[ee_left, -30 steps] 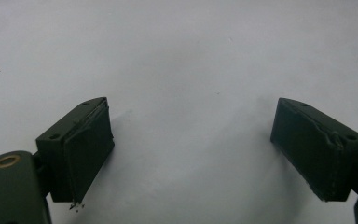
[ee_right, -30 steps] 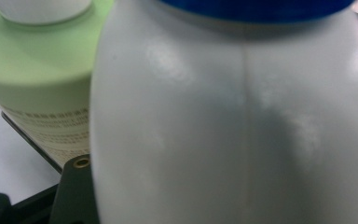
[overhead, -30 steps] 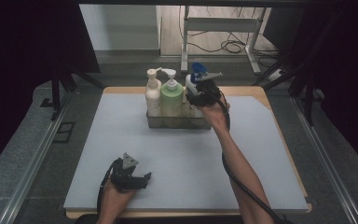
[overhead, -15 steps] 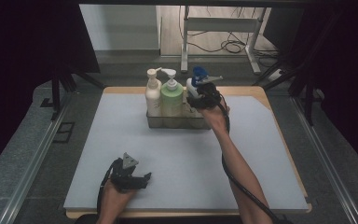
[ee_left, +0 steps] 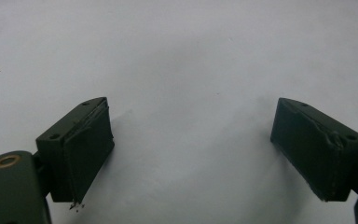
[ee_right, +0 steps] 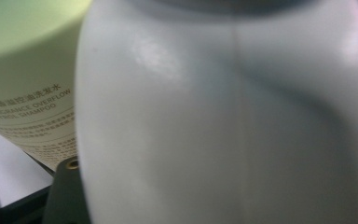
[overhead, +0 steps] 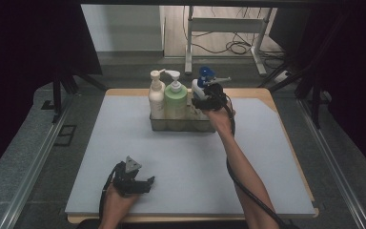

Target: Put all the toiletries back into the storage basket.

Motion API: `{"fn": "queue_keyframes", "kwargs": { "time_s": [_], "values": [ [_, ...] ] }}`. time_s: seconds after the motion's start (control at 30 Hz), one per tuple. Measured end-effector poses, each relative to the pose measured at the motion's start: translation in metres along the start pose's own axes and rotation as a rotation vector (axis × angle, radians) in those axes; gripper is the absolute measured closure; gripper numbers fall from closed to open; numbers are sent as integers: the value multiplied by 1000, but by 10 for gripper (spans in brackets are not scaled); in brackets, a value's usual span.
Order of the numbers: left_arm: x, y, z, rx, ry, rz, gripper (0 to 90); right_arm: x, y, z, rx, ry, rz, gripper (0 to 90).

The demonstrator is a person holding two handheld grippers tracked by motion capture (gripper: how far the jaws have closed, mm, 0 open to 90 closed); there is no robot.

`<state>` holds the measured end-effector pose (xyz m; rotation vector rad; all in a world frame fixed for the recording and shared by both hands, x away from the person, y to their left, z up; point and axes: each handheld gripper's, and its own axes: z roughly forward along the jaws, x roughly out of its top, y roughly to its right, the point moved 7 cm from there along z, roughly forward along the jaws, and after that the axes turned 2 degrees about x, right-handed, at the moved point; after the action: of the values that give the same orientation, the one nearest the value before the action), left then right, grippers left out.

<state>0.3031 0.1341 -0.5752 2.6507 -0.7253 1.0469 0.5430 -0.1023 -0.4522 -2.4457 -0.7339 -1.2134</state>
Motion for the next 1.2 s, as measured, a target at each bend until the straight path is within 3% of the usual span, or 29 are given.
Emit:
{"fn": "queue_keyframes", "kwargs": {
  "time_s": [0.27,0.43,0.87,1.2],
  "values": [
    [0,0,0,0,0,0,121,-3,3,1,3,4,-30,171],
    [0,0,0,0,0,2,121,-9,6,-3,9,-6,-43,143],
    [0,0,0,0,2,1,121,-28,8,-22,66,-24,-49,156],
    [0,0,0,1,2,1,121,-48,13,-33,89,-57,-61,277]
  ]
}}
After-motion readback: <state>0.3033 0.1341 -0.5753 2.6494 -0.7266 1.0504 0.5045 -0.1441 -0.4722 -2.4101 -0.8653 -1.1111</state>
